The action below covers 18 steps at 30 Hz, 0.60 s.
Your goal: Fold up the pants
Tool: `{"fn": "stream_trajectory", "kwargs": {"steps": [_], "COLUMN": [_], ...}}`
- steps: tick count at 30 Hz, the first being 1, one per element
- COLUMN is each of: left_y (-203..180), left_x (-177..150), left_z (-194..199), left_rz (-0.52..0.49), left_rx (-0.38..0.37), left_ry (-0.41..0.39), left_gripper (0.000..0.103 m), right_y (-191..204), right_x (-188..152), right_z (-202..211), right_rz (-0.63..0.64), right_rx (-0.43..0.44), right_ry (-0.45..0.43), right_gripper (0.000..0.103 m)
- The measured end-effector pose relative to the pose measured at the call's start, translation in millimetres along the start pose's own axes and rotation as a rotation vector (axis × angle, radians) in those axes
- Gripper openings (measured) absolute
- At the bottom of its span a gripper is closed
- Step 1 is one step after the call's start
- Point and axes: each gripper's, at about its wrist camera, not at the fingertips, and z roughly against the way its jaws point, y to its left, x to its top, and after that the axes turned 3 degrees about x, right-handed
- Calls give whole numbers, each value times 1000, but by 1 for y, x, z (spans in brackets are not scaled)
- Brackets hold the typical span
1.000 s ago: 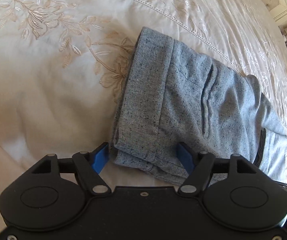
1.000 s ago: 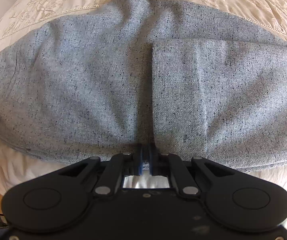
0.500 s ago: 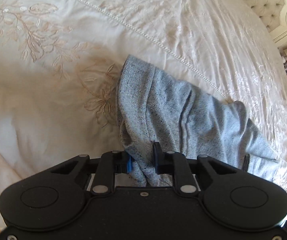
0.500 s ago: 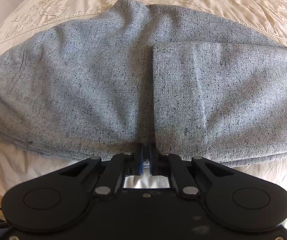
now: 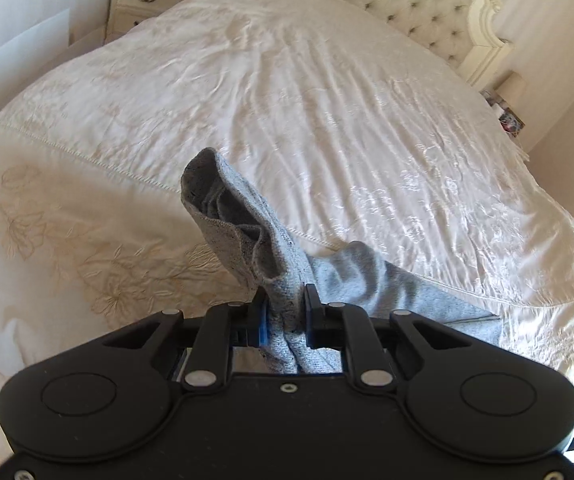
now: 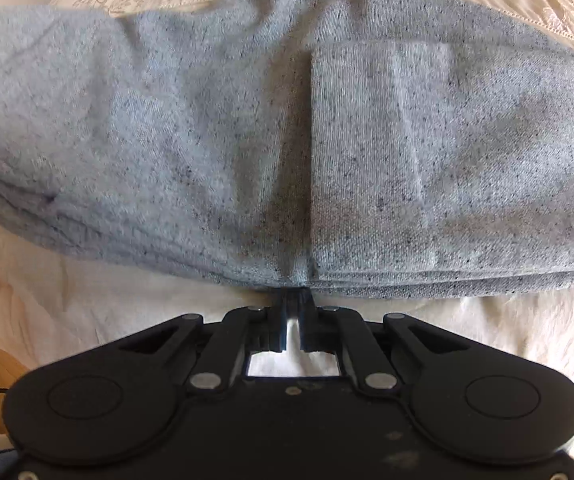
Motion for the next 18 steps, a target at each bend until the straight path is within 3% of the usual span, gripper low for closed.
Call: {"fn": "stream_trajectory", "kwargs": {"steps": [5,11,18], "left_y": [-51,-124,-233], "left_x": [3,1,-28], "left_z": [16,18,-35], "left_rz": [-92,-191,-270], "left_rx": [-11,-26,-122], "left_ry": [-58,-84,-21], "left_gripper": [20,20,21], "right_y": [-13,-75,-175], "right_x": [-4,-1,2], "right_z": [29,88,111], "right_rz": [39,-28,-161], "right_rx": [130,267,197], "right_ry": [-23,-108,-161], "right_gripper": [9,12,12]}}
